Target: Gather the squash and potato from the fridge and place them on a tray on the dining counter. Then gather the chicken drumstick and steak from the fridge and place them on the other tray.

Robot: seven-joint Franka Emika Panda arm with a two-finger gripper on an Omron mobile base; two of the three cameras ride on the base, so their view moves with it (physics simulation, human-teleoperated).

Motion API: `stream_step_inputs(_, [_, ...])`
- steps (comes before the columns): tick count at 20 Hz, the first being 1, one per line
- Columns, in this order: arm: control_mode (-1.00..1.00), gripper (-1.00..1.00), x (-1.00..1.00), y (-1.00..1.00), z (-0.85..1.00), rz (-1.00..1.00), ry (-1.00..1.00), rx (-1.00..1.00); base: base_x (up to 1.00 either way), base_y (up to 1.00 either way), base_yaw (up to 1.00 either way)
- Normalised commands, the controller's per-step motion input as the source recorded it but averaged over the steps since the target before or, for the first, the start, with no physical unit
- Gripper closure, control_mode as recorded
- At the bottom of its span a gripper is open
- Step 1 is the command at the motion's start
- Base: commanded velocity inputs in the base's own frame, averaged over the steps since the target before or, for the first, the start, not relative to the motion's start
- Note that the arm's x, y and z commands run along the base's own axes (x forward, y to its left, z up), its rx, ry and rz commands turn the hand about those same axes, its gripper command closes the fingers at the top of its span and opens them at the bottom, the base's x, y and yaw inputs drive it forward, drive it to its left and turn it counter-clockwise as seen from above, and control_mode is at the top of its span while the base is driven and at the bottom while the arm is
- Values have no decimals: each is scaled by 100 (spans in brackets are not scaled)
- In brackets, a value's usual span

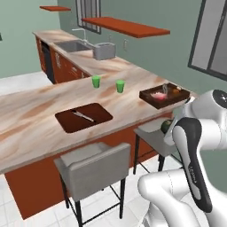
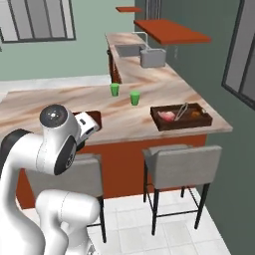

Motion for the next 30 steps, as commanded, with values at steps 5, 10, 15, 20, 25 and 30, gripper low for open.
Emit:
stream_step_inputs(5, [100,100,0,0,0,0,0,0,7,-40,31])
stream_step_inputs(10, [100,100,0,0,0,0,0,0,5,-37,30])
stream_step_inputs(15, [100,100,0,0,0,0,0,0,3,-40,31])
stream_step_inputs(20, [100,100,0,0,0,0,0,0,3,-46,31])
stream_step_inputs(25, [100,100,0,0,0,0,0,0,12,-43,30])
stream_step_inputs(30, [100,100,0,0,0,0,0,0,28,-42,28])
